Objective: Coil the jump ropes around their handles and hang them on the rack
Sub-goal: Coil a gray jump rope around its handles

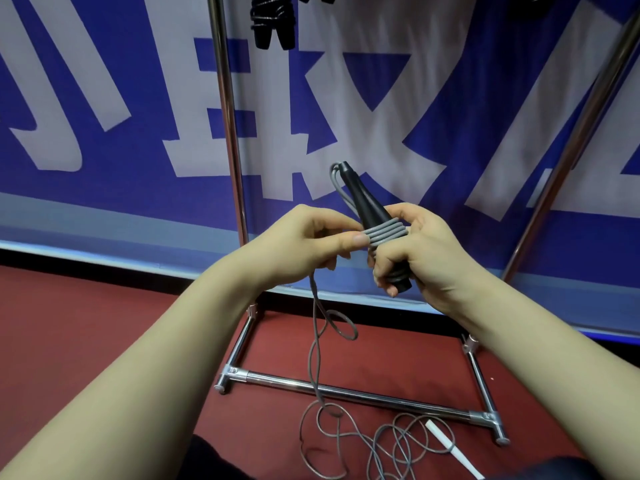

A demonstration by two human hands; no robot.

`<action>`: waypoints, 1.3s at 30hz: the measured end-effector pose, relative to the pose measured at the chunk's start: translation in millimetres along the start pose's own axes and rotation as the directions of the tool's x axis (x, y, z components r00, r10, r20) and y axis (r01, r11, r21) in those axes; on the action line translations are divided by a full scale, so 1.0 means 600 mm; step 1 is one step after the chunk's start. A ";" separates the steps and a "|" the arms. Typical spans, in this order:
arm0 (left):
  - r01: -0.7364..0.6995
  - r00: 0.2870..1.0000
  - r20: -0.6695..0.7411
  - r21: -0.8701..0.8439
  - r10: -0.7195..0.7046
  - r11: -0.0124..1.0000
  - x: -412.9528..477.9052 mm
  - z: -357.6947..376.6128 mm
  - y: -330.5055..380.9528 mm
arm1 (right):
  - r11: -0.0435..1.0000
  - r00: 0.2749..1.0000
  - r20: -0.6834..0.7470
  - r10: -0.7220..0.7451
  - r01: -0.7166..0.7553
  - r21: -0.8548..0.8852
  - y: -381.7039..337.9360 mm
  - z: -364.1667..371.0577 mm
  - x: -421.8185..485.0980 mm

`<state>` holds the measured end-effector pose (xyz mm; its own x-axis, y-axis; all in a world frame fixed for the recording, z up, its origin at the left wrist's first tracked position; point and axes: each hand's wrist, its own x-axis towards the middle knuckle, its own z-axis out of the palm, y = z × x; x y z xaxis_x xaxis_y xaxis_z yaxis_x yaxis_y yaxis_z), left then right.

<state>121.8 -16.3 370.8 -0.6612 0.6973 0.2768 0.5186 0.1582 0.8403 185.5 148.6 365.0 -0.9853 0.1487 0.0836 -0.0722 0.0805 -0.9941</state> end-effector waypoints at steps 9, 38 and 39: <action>-0.011 1.000 -0.007 -0.301 0.009 0.954 0.007 0.012 0.000 | 0.955 0.963 0.270 -0.014 -0.067 0.289 -0.023 0.006 -0.019; 0.017 0.879 -0.441 -0.350 -0.181 0.937 0.019 0.027 0.020 | 0.998 0.998 -0.021 -0.067 0.067 0.001 -0.012 0.049 0.013; -0.004 0.911 -0.381 -0.387 -0.156 0.922 0.017 0.020 0.021 | 0.995 0.996 -0.023 -0.083 0.084 0.052 -0.015 0.047 0.012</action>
<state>128.1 1.1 378.4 -0.8903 0.3438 0.2986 0.2707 -0.1276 0.9542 174.6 120.9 372.6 -0.9722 0.1637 0.1672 -0.1626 0.0413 -0.9858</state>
